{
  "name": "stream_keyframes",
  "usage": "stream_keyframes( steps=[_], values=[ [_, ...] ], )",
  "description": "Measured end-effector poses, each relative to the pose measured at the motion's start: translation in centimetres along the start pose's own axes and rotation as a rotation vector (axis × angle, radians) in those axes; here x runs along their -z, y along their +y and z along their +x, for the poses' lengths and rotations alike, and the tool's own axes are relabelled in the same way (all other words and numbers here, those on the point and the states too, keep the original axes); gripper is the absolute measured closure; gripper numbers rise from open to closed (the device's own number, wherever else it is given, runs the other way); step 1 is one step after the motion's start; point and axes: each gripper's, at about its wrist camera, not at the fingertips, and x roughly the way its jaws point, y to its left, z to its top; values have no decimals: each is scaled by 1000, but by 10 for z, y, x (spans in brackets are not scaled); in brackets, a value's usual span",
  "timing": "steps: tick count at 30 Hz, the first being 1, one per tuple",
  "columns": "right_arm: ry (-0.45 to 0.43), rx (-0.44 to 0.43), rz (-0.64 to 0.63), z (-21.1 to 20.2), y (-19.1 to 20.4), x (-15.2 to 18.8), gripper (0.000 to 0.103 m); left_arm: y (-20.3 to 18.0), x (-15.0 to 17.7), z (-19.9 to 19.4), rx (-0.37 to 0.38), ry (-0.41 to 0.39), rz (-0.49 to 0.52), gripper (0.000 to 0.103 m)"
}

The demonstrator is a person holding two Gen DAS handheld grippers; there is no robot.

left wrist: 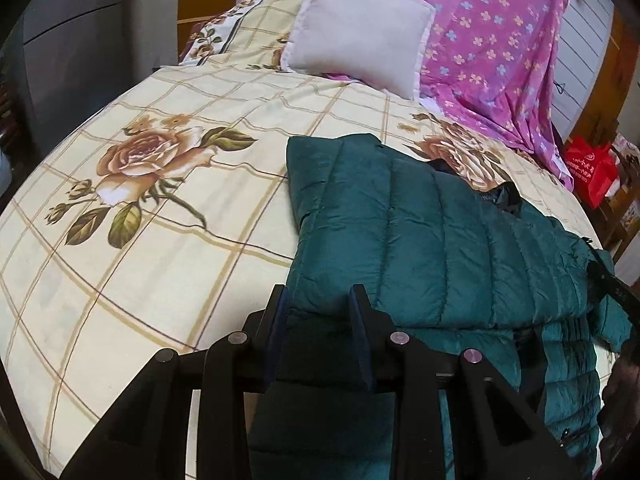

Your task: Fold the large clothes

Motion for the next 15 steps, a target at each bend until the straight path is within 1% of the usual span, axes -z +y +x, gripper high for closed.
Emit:
stream_keyframes(
  steps=[4, 5, 6, 7, 8, 9, 10, 12, 14, 15],
  values=[
    [60, 48, 12, 24, -7, 11, 85, -9, -1, 3, 4, 7, 13, 90],
    [79, 47, 27, 29, -10, 14, 85, -11, -3, 3, 6, 4, 15, 90],
    [102, 33, 49, 32, -13, 15, 81, -13, -4, 2, 9, -2, 16, 90],
    [117, 23, 68, 30, -16, 16, 71, -15, -7, 1, 12, -12, 18, 90],
    [120, 17, 84, 27, -17, 15, 64, -17, -9, 1, 12, -19, 19, 90],
    [112, 2, 100, 23, -18, 15, 50, -19, -12, 1, 11, -26, 22, 90],
    [87, -20, 120, 12, -20, 13, 40, -22, -15, 3, 11, -32, 25, 90],
    [46, -36, 116, -5, -16, 9, 37, -27, -21, 7, 10, -42, 35, 90],
    [17, -77, 76, -17, -3, 2, 37, -34, -26, 13, 8, -48, 48, 90],
    [11, -113, 38, -20, 8, -2, 37, -38, -29, 18, 6, -47, 57, 90]
  ],
)
